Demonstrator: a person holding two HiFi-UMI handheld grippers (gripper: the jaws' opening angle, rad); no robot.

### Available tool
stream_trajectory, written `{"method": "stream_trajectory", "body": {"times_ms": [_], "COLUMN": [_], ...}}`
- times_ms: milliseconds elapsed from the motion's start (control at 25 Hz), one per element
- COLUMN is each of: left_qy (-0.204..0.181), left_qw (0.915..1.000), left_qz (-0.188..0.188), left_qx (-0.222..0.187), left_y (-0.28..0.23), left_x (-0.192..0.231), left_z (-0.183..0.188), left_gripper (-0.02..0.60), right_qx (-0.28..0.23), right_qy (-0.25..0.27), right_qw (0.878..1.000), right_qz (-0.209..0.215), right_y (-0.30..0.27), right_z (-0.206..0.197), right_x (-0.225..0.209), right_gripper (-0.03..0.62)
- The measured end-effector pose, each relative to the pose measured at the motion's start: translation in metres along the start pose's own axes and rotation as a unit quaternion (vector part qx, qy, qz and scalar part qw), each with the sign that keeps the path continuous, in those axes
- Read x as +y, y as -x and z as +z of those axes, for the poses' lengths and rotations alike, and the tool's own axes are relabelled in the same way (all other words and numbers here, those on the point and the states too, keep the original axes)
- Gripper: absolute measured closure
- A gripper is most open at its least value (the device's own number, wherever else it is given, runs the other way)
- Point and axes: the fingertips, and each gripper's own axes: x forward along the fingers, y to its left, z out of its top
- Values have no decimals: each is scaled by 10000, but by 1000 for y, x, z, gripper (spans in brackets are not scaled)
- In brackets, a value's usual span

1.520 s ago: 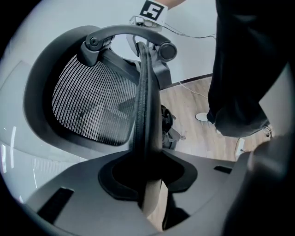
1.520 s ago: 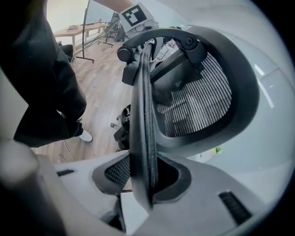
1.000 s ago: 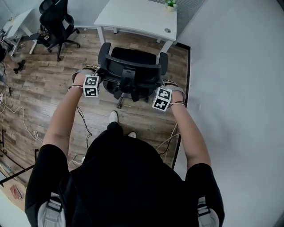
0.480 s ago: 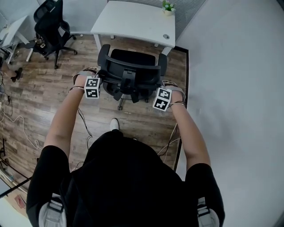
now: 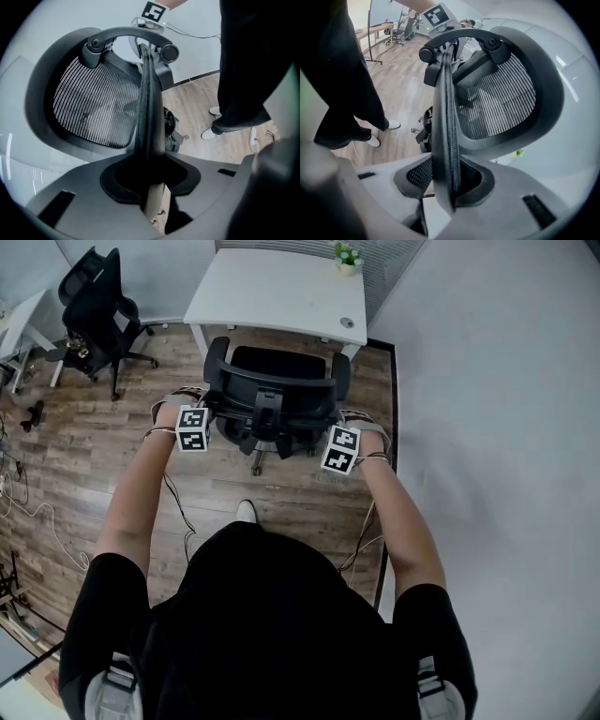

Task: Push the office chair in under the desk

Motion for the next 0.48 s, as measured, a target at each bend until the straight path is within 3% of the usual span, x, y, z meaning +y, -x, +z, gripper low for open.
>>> {"method": "stream_trajectory", "body": {"times_ms": [480], "left_qy": [-104], "left_qw": [9999], "left_qz": [4], "left_qx": [-21], "left_y": [-17], "left_x": [13], "left_z": [-10], "left_gripper": [476], "right_qx": [73], "right_qy": [-113], "right_qw": [9999], "right_qz": [-80], "right_y": [-18], "right_z": [2], "right_x": [-9], "right_gripper": [468]}}
